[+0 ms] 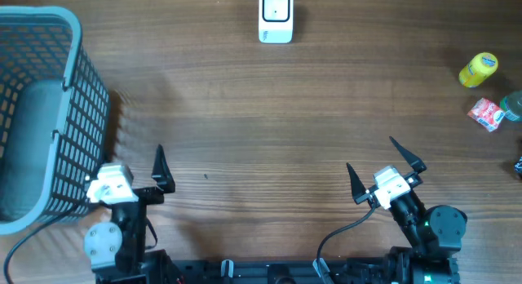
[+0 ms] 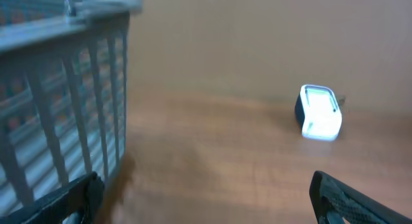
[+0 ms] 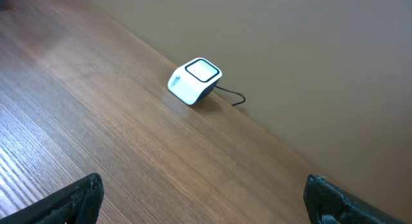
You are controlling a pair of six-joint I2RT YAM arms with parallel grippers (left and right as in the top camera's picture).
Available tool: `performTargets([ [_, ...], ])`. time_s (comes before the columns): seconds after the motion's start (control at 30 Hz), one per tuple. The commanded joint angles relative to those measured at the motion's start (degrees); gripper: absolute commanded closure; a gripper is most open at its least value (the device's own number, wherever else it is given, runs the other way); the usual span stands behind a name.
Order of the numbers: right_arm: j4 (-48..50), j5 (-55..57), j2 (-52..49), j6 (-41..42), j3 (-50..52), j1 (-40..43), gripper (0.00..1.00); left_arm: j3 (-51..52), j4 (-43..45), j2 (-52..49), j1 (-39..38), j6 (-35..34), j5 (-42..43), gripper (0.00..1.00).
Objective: Scan the item barcode
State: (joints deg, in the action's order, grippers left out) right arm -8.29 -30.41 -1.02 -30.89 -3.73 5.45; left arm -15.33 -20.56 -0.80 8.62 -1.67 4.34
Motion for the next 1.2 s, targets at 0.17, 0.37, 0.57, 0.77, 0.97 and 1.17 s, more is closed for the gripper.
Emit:
performTargets([
  [0.17,0.1,0.2,-0.3,0.9,-0.4,0.2,0.0,0.2,-22.6,0.2,-0.3,-0.5,-0.3,0.0],
  [0.37,5.7,-3.6,0.9,-13.1,-0.3,0.0,0.0,0.2,-31.4,0.2,-0.3,-0.5,-0.3,0.0],
  [0.57,27.4,-6.4,0.9,-9.2,3.5,-0.7,0.0,0.2,-31.4,0.2,-0.3,-0.5,-0.3,0.0],
  [0.77,18.8,10.0,0.9,12.1,3.5,-0.8,0.0,0.2,-31.4,0.2,-0.3,-0.5,-0.3,0.0],
  [0.97,9.3,17.1,0.9,15.1,3.5,-2.6,0.0,0.2,-31.4,0.2,-0.3,-0.5,-0.3,0.0],
  [1.17,9.3,16.7,0.8,20.3,3.4,-2.6,0.0,0.2,-31.4,0.2,-0.3,-0.5,-0.3,0.0],
])
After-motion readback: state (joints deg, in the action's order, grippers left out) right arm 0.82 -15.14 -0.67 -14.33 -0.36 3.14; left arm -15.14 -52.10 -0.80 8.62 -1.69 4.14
